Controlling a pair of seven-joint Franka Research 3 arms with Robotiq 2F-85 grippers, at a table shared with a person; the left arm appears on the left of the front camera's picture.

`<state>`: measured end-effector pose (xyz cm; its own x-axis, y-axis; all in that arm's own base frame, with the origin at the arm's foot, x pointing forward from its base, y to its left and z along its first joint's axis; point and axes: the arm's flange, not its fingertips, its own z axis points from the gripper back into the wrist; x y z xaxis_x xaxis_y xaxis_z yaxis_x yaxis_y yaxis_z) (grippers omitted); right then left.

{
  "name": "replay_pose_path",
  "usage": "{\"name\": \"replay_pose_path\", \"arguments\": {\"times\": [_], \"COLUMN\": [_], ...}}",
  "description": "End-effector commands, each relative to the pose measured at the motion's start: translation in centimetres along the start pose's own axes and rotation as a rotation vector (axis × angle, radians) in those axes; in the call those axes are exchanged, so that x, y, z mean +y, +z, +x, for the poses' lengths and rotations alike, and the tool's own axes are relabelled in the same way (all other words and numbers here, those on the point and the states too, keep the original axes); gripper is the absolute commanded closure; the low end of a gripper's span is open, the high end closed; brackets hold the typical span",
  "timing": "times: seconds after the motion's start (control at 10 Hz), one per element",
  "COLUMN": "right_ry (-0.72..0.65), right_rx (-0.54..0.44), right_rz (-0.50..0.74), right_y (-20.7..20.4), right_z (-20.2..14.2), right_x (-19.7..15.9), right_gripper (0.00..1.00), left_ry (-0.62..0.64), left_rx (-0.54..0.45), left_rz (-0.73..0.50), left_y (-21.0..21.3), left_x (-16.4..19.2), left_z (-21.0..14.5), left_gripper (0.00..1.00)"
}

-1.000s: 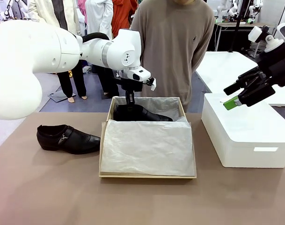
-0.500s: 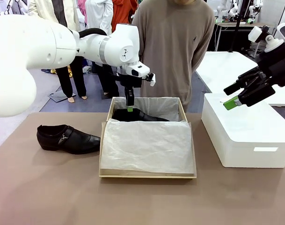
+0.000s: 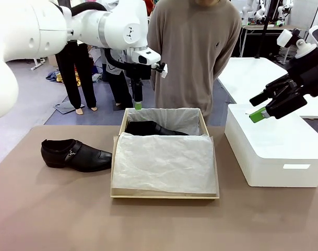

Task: Pack the shoes into the box.
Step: Place one shoe of the Shoes into the Shoes Box, then place the other shoe of the Shoes into the Shoes Box.

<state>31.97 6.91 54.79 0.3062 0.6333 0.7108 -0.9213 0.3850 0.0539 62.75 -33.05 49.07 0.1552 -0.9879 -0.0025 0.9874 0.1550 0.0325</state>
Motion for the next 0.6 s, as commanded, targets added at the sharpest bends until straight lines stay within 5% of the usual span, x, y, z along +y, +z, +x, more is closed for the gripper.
{"name": "replay_pose_path", "arguments": {"times": [0.0,0.5], "right_ry": [0.022,0.022], "right_rx": [-0.031,-0.031], "right_rz": [0.015,0.015], "right_y": [-0.06,-0.06], "right_z": [0.09,0.09], "right_x": [-0.31,-0.31], "right_gripper": [0.00,0.00], "left_ry": [-0.001,-0.001], "left_rx": [-0.004,-0.004], "left_rz": [-0.003,-0.003], "left_y": [-1.57,-1.57], "left_x": [0.11,0.11], "left_z": [0.84,0.84], "left_gripper": [0.00,0.00]}}
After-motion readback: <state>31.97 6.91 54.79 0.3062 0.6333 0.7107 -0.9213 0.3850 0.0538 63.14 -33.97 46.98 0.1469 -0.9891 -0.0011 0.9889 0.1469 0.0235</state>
